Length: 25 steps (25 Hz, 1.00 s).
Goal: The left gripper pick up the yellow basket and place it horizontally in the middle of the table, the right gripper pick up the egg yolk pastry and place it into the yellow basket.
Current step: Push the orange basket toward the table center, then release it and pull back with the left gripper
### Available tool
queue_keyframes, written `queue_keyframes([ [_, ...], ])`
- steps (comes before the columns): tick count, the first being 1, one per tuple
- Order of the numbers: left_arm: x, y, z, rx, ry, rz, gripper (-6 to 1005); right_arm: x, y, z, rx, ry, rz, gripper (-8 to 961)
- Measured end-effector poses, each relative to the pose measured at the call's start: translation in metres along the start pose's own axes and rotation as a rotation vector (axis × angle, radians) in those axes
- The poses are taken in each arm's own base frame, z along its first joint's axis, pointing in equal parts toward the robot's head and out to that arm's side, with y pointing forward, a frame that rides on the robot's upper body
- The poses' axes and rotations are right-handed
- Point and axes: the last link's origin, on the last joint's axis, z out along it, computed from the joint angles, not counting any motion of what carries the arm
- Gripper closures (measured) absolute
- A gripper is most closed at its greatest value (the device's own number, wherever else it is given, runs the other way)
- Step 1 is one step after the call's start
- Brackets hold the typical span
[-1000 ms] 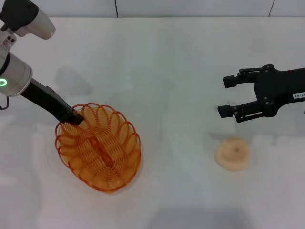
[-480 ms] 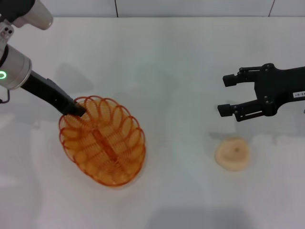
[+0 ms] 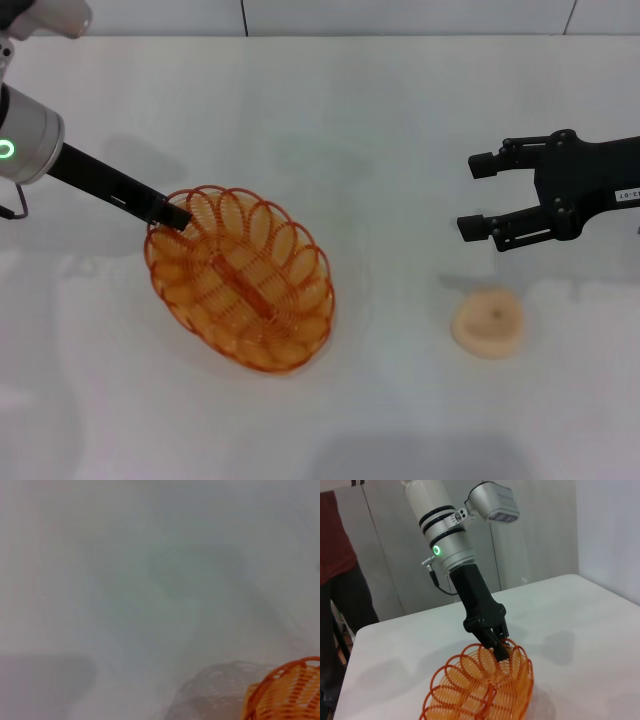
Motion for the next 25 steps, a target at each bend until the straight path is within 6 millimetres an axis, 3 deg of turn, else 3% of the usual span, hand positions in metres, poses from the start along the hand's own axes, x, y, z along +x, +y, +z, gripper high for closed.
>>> queue_keyframes([
  [13,-0.007,0.012,0.003,-0.097,0.046,-0.234,908,0.000,0.000,-0.002,-0.003,0.003,-0.002,97],
  [25,-0.030,-0.001,-0.002,-0.144,0.175,-0.466,910,-0.002,0.001,-0.002,-0.015,0.004,-0.011,97],
])
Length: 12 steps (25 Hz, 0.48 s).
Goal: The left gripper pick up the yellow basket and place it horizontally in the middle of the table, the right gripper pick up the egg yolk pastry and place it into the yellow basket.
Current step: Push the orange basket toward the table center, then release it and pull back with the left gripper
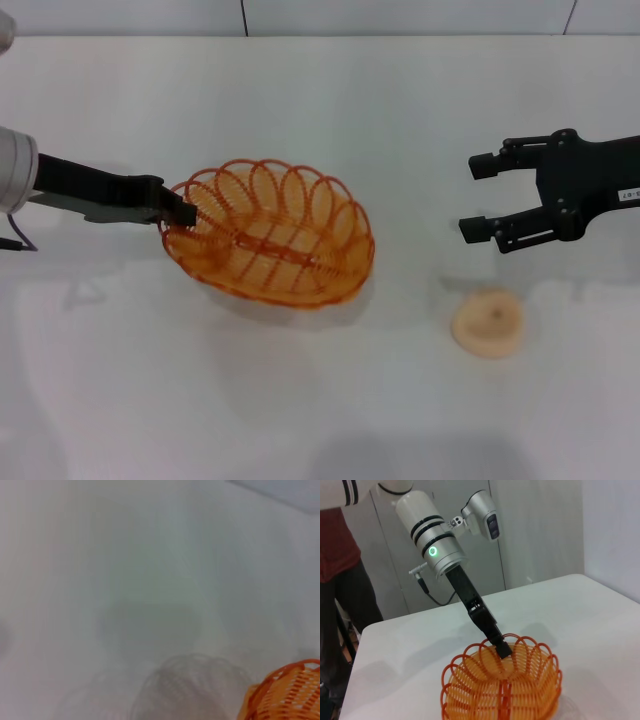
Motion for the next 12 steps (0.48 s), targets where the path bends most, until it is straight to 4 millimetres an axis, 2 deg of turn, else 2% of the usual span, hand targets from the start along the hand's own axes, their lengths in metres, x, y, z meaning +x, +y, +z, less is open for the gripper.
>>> queue_keyframes([
  [12,-0.002,0.014,0.011,-0.084,0.012,-0.090,910,-0.004,0.001,-0.001,-0.009,0.002,-0.017,98],
])
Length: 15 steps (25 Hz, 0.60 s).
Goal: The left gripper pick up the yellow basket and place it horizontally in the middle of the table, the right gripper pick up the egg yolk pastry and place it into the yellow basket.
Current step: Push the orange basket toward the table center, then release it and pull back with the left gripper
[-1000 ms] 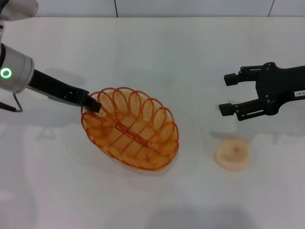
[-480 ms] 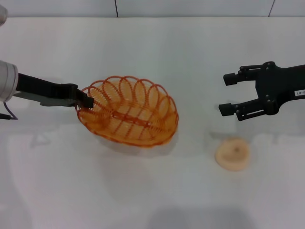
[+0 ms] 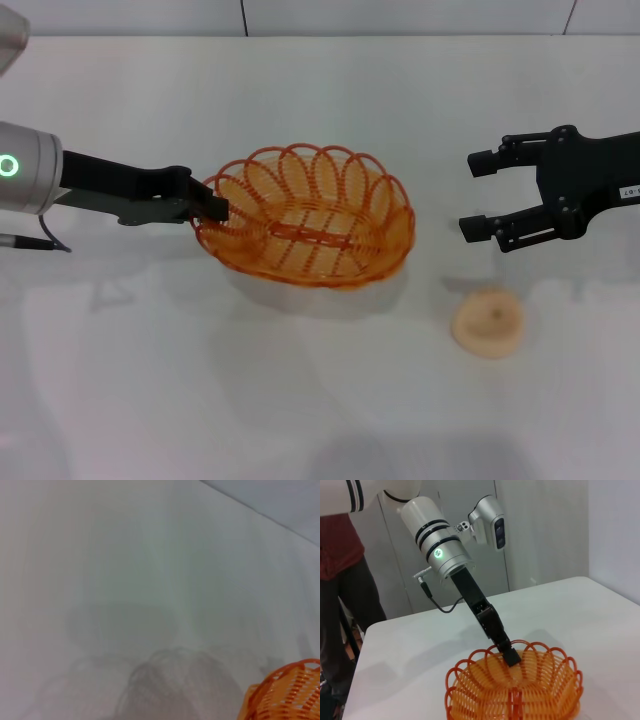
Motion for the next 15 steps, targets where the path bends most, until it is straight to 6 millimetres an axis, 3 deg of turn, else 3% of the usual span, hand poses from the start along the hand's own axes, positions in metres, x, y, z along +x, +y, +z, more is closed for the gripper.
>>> queue_keyframes([
  [15,-0.015,-0.010,0.010,0.004,-0.058,-0.100,889,0.000,0.004,0.001,-0.025,-0.001,-0.003,98],
])
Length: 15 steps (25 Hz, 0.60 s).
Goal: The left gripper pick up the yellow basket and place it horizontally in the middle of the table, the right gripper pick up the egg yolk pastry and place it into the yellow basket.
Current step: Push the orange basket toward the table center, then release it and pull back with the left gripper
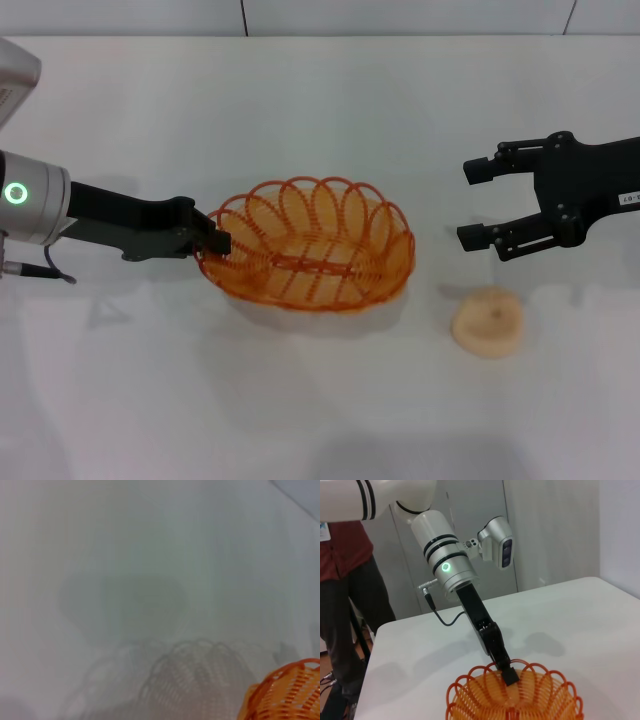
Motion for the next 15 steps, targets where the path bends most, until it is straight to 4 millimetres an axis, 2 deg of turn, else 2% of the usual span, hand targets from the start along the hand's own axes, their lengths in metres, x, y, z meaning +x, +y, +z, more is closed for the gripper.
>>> queue_keyframes([
  [15,-0.0063,-0.0082,0.0086,0.046,-0.049,-0.032,869,-0.0005,0.0019,0.0031,-0.011,-0.004,-0.008,97],
])
